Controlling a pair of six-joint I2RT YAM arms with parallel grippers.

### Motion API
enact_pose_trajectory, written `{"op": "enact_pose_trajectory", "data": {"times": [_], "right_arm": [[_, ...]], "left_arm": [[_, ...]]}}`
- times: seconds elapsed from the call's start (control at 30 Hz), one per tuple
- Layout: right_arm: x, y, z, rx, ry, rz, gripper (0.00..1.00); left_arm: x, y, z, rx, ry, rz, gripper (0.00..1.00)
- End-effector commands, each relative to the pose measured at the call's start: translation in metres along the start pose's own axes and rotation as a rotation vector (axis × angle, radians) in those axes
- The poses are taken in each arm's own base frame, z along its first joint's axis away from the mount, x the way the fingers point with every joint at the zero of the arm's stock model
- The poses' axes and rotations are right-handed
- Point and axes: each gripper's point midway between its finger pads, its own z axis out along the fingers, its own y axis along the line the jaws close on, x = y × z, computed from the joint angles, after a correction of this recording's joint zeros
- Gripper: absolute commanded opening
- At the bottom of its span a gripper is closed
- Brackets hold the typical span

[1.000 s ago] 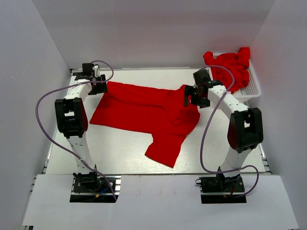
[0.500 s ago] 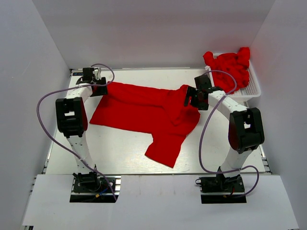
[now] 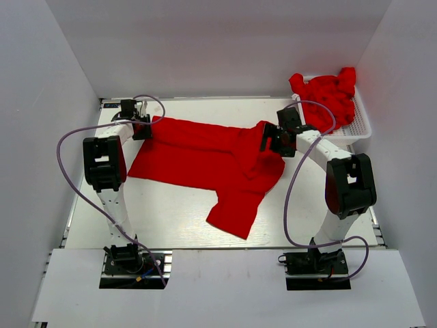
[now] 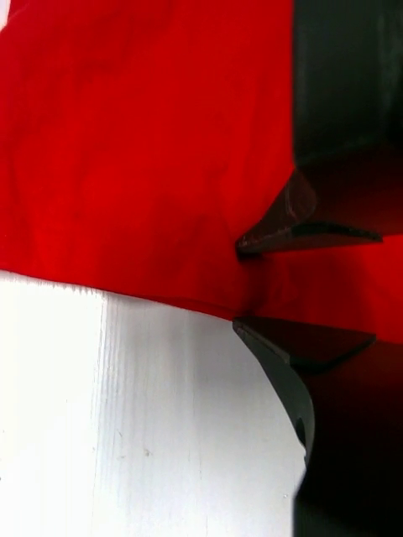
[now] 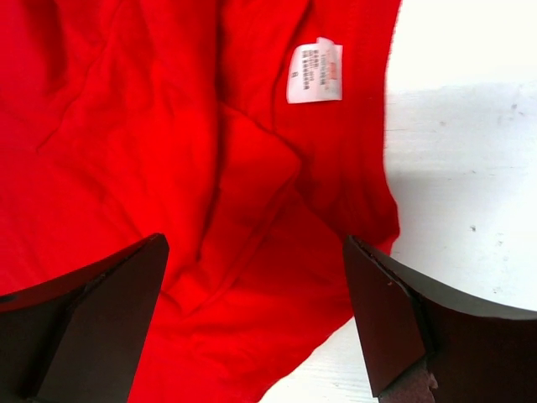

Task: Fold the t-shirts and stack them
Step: Fold the flattened tshirt in 1/3 of the way

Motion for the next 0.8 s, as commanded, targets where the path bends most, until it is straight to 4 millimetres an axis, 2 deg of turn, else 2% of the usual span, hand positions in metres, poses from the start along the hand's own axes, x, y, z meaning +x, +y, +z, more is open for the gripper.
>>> {"op": "enact_pose_trajectory", "data": {"times": [0.0,0.03,0.13,0.17,0.2,0.23,0.27,0.33,0.5,0.6,0.63,0.67,0.73,0.77], "right_arm": [[-0.014,0.015,-0.009,-0.062,-0.038,-0.036,0.9],[-0.014,0.015,-0.01,-0.062,-0.038,-0.033,0.9],[-0.016,0.018,-0.015,-0.079,-0.055,-0.056,0.9],[-0.014,0.022,-0.016,-0.106,-0.049,-0.064,0.9],[-0.014,0.024,-0.018,-0.117,-0.049,-0.064,0.9],[-0.013,0.025,-0.019,-0.124,-0.048,-0.066,0.9],[-0.011,0.026,-0.018,-0.128,-0.043,-0.073,0.9],[-0.006,0.026,-0.017,-0.128,-0.03,-0.084,0.9],[0.002,0.041,-0.015,-0.178,-0.001,-0.124,0.9],[0.006,0.046,-0.013,-0.181,0.009,-0.134,0.9],[0.009,0.043,-0.011,-0.166,0.02,-0.132,0.9],[0.008,0.044,-0.011,-0.158,0.013,-0.134,0.89],[0.011,0.042,-0.007,-0.146,0.031,-0.121,0.87],[0.015,0.041,-0.006,-0.136,0.042,-0.127,0.87]], "left_arm": [[-0.018,-0.006,-0.011,0.026,-0.054,0.014,0.45],[-0.022,-0.006,-0.012,0.026,-0.063,0.015,0.45],[-0.018,-0.007,-0.01,0.035,-0.042,0.024,0.45],[-0.018,-0.007,-0.01,0.035,-0.042,0.024,0.42],[-0.018,-0.007,-0.01,0.035,-0.042,0.024,0.34],[-0.018,-0.007,-0.01,0.035,-0.042,0.024,0.2],[-0.018,-0.007,-0.01,0.035,-0.042,0.024,0.12],[-0.021,-0.007,-0.012,0.035,-0.043,0.024,0.01],[-0.023,-0.002,-0.015,0.001,-0.023,0.021,0.0],[-0.035,-0.002,-0.025,0.001,-0.017,0.041,0.0],[-0.042,-0.003,-0.028,0.001,-0.02,0.042,0.0],[-0.035,-0.003,-0.028,0.0,0.02,0.038,0.0],[-0.041,-0.001,-0.033,-0.009,0.026,0.049,0.0],[-0.038,-0.001,-0.036,-0.008,0.05,0.062,0.0]]}}
